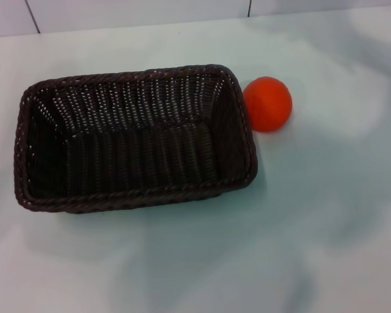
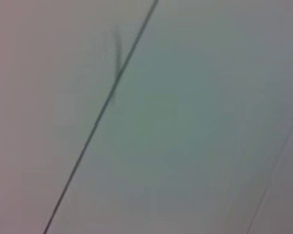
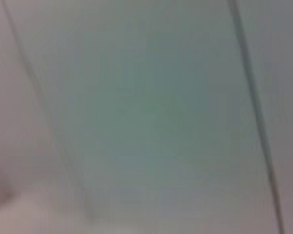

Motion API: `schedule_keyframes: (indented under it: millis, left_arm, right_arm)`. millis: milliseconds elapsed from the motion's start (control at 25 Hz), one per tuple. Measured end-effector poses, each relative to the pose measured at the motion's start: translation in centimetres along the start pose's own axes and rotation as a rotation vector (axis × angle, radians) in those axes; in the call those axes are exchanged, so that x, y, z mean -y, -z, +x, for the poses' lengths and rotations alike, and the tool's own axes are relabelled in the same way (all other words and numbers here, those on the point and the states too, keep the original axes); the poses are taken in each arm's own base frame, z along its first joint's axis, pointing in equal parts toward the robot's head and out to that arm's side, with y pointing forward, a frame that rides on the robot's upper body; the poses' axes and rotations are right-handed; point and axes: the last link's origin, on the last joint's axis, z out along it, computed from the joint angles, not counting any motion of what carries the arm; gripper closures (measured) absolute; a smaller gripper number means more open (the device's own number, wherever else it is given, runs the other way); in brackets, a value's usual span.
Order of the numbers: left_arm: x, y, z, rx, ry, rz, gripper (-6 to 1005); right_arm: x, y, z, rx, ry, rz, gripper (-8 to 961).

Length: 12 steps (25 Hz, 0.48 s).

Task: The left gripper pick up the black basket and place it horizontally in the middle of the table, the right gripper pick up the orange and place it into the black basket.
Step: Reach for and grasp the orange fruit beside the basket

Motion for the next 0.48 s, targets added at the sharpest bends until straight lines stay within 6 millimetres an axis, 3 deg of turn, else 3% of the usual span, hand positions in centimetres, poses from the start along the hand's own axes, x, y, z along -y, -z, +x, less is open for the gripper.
schedule_keyframes:
  millis: [40, 240, 480]
  left_arm:
    - [-0.1, -0.1, -0.1, -0.018, -0.014, -0.008, 218]
    - [-0.4, -0.6, -0.3, -0.076, -0.046, -0.027, 132]
    - [-0.8, -0.9, -0.4, -0.08, -0.073, -0.048, 98]
  right_arm:
    - [0.2, -0.1, 0.2, 0.07, 0.012, 0.014, 23]
    - [1.7, -0.8, 1.1, 0.422, 0.118, 0.039, 12]
    - [3.1, -2.7, 0.3, 0.631, 0.17, 0.032, 9]
